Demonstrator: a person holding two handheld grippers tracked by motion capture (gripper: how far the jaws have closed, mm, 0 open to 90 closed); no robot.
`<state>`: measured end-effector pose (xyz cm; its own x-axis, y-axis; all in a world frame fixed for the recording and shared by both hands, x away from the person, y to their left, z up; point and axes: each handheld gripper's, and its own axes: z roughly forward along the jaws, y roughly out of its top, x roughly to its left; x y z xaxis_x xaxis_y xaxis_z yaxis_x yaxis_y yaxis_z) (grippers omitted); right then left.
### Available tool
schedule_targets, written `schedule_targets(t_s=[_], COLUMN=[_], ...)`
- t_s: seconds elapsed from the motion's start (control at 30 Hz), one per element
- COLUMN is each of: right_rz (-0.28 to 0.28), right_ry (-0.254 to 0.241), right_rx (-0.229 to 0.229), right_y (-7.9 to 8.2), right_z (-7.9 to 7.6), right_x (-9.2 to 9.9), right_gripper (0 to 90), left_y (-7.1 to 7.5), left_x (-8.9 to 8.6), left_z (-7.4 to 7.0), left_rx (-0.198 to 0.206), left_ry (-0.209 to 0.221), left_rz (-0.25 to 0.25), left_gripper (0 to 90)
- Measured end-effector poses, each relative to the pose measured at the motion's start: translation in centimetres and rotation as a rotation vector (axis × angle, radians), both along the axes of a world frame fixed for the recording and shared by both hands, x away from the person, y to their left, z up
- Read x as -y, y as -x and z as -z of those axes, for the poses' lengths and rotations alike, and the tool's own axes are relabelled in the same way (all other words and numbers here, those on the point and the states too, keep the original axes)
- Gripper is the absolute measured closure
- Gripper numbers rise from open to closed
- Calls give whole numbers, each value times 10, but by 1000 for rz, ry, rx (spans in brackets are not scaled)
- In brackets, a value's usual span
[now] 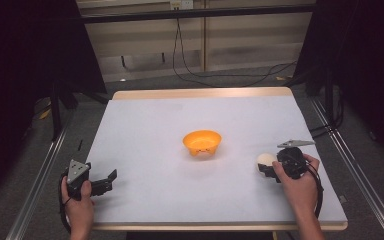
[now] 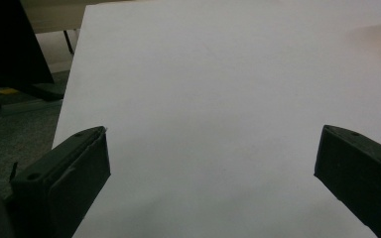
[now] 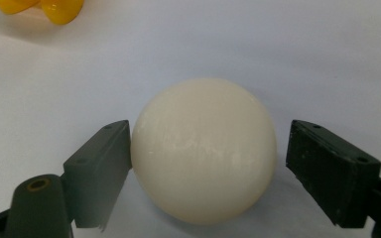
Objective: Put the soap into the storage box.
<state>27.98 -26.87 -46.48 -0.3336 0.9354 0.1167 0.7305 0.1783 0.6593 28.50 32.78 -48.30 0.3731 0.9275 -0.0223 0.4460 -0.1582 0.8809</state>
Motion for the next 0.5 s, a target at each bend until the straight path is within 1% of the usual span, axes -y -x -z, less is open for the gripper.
schedule_targets(t_s=[0.03,0.17,0.27,0.4,0.5], right_rz=[-10,-12,-7,1,7], right_ry=[0,-6,-5,-1,-1], right_rx=[1,-9,-19,-16,-23], right_y=[-1,-3,-5,-5,-6], right_z=[1,3,5,7,8], right_x=[0,-1,-3,-5,-5], right_gripper=[203,217,229,234,237], left_y=[0,0,0,0,0], left_x=[0,0,1,1,1], left_z=[0,0,0,0,0], left_rx=[0,-2,-4,-5,-2], left_ry=[0,-4,-6,-8,-13], left_rz=[0,1,-2,-1,3], left_gripper=[6,6,6,7,8])
